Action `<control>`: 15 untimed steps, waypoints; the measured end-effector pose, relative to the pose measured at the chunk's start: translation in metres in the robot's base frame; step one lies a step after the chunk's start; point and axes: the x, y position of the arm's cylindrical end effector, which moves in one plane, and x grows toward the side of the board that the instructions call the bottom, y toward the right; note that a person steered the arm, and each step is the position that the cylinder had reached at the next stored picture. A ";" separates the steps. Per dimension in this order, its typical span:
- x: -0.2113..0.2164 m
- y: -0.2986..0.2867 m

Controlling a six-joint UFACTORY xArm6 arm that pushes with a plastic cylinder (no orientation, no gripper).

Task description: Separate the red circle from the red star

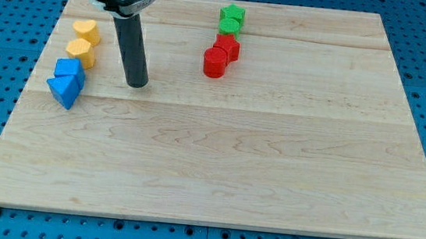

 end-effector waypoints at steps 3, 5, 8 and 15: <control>-0.051 -0.001; -0.051 -0.001; -0.073 0.067; -0.004 0.214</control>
